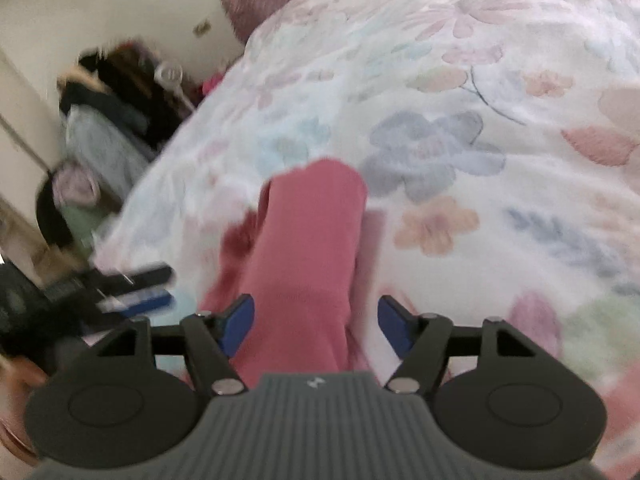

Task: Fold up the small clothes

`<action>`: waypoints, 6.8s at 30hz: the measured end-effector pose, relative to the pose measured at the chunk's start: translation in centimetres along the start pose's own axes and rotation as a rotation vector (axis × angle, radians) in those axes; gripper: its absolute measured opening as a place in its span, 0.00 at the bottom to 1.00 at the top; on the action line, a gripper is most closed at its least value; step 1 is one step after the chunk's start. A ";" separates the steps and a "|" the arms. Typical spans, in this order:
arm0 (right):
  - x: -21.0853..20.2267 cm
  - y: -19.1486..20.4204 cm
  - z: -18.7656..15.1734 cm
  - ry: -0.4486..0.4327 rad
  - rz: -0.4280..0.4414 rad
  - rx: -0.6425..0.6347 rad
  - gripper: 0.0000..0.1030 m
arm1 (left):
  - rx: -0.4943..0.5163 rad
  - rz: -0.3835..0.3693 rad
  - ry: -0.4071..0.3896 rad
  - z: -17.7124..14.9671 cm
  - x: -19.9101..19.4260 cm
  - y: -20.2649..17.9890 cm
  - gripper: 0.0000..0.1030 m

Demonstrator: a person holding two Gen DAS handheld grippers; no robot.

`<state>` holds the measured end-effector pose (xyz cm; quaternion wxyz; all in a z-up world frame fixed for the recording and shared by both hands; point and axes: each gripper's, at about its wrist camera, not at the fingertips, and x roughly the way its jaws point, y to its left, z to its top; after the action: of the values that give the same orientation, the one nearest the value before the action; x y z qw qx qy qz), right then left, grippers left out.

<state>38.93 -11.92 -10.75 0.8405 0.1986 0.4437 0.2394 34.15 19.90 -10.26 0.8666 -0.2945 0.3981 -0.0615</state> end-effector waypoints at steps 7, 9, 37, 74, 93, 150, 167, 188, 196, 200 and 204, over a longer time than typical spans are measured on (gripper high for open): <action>5.0 -1.0 3.7 -0.008 -0.016 0.039 0.50 | -0.018 0.034 0.047 1.2 5.3 1.5 0.84; 6.5 -0.3 4.4 0.003 -0.026 -0.022 0.46 | -0.041 0.030 0.067 1.3 6.5 2.4 0.76; 9.4 -5.3 4.7 0.042 0.275 0.221 0.25 | -0.170 -0.141 -0.024 1.3 3.6 3.9 0.19; -8.9 -7.9 -4.4 0.007 0.210 0.205 0.20 | -0.017 -0.214 0.118 -7.9 0.9 -4.9 0.19; -3.5 -10.2 -2.8 0.070 0.027 0.169 0.36 | -0.021 -0.081 0.186 -7.3 3.6 0.5 0.39; -23.6 10.0 -25.7 -0.001 -0.454 -0.297 0.80 | 0.436 0.441 -0.001 -28.0 -20.4 -16.5 0.90; -23.3 10.6 -26.1 0.022 -0.428 -0.316 0.80 | 0.414 0.450 0.016 -28.4 -20.7 -16.1 0.90; -23.5 10.2 -26.1 0.012 -0.453 -0.298 0.80 | 0.414 0.452 0.015 -28.3 -20.7 -15.9 0.90; -23.6 10.2 -26.1 0.005 -0.454 -0.292 0.80 | 0.414 0.455 0.014 -28.5 -20.8 -16.0 0.90; -23.6 10.2 -26.1 0.005 -0.453 -0.292 0.80 | 0.415 0.454 0.015 -28.5 -20.8 -16.0 0.90; -23.6 10.2 -26.1 0.005 -0.454 -0.291 0.80 | 0.414 0.454 0.014 -28.5 -20.8 -16.0 0.90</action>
<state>3.10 -14.25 -3.57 0.8913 -0.0295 0.4397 0.1067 1.42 0.72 -2.22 0.8969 -0.0146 0.4388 0.0520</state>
